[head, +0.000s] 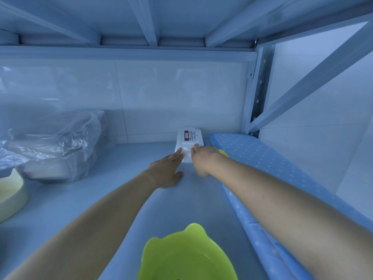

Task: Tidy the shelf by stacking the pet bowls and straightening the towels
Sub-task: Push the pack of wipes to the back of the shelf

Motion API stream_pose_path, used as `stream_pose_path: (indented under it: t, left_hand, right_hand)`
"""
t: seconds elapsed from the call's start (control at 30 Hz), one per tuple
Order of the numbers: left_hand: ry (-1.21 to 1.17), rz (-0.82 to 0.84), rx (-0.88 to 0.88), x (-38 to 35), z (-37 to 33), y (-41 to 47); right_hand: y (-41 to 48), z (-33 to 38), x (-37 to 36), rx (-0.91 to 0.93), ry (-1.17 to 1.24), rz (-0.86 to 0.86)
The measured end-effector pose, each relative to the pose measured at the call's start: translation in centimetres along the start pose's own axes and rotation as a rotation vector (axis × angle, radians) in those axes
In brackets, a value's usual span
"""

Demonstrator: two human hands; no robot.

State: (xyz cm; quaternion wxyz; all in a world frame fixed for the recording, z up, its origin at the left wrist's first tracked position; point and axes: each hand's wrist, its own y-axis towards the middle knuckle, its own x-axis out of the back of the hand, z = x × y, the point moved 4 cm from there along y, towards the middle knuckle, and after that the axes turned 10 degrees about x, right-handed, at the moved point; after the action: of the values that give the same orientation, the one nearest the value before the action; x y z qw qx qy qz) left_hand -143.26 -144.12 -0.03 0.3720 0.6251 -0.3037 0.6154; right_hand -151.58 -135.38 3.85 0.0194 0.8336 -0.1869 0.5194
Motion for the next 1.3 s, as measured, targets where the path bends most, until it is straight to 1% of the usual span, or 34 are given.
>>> stream_pose_path:
  t: [0.17,0.3,0.47,0.57,0.73,0.87,0.93,1.07,1.23,1.3]
  left_hand:
    - [-0.078,-0.04,0.009,-0.7,0.0,-0.5]
    - [-0.131,-0.079,0.027,-0.8,0.1,-1.0]
    - [-0.146,-0.067,0.054,-1.0,0.2,-1.5]
    - [-0.21,-0.085,0.073,-1.3,0.1,-2.0]
    - [-0.364,-0.115,0.186,-1.9,0.8,-3.4]
    - [-0.373,-0.088,0.202,-2.1,0.8,-4.5]
    - [-0.368,-0.064,0.21,-2.0,0.8,-4.9]
    - [-0.307,-0.066,0.234,-1.9,0.8,-5.1]
    - [-0.348,-0.134,0.349,-2.0,1.9,-4.8]
    - [-0.347,-0.147,0.365,-2.0,1.9,-4.6]
  right_hand:
    - [0.3,-0.6,0.2,-0.005,0.045,-0.023]
    - [-0.3,-0.7,1.0,0.014,0.121,-0.131]
    - [-1.7,-0.6,2.3,-0.002,0.176,-0.245]
    - [-2.5,-0.2,2.0,0.023,0.154,-0.216]
    - [-2.0,0.9,1.3,0.062,0.091,-0.201]
    - [-1.5,1.6,-0.5,0.033,-0.008,-0.067]
    - [-1.5,1.9,-1.1,0.052,-0.06,-0.035]
    - [-1.6,1.7,-1.1,0.058,-0.011,-0.036]
    - [-0.8,1.3,-1.3,0.039,0.004,0.026]
    - [-0.5,1.2,-1.4,0.035,0.008,0.048]
